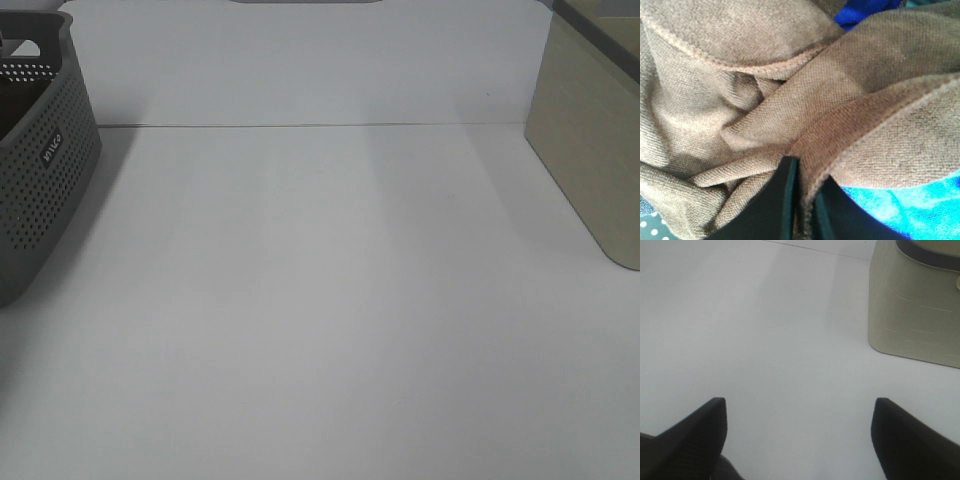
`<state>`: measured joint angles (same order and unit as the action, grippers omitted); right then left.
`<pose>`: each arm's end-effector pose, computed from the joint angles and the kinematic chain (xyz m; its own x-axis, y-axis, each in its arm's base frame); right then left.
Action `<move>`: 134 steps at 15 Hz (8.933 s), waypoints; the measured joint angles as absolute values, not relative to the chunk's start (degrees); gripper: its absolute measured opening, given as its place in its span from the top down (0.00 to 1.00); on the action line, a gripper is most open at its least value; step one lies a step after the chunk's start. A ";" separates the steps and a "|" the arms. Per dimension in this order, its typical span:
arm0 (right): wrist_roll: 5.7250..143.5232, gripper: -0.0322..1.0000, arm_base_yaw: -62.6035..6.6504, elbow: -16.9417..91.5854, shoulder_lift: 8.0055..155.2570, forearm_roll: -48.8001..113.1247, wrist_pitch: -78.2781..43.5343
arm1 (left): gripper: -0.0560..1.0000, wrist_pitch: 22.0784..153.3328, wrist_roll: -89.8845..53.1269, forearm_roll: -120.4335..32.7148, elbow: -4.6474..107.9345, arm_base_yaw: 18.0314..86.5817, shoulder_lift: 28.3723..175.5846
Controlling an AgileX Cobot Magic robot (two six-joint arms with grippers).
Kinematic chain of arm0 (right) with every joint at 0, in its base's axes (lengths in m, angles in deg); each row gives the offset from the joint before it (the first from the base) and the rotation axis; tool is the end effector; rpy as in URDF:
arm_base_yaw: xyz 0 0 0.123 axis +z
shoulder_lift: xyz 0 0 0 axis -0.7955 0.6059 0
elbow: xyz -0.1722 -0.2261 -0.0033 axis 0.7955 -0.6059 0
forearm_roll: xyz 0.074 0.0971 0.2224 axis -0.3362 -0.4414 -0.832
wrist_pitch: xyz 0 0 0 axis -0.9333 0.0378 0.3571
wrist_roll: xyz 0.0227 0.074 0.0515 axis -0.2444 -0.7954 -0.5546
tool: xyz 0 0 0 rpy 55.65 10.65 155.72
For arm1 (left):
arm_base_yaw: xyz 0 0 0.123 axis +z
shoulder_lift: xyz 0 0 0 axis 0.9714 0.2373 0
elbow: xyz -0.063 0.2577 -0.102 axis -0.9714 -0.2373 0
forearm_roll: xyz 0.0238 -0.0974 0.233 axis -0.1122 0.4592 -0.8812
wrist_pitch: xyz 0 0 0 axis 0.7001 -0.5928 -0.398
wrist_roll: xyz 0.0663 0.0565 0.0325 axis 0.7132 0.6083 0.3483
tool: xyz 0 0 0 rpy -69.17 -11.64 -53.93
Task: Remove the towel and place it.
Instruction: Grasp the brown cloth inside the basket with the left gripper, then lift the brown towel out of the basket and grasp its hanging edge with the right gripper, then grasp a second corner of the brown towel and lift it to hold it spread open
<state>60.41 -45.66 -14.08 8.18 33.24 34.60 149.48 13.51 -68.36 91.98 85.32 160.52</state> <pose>-0.0033 0.0093 0.2778 -0.4275 -0.1463 -0.8921 -0.2549 0.9663 -0.0363 0.4890 0.0942 0.2124 -0.5090 0.8591 0.0531 0.8163 0.4622 0.3464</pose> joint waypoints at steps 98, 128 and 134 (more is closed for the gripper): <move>69.24 0.96 -30.13 22.36 82.84 14.50 28.75 | 0.95 139.34 -29.35 -64.98 91.98 29.57 130.72; 72.90 0.96 -30.13 69.06 112.00 52.83 -31.35 | 0.95 61.02 -51.81 -93.57 92.03 59.37 143.16; 75.42 0.96 -30.88 78.40 121.22 51.86 -34.39 | 0.95 56.26 -51.81 -88.58 112.20 62.40 157.25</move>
<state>75.42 -30.88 78.40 121.22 51.86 -34.39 56.26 -51.81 -88.58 112.20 62.40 157.25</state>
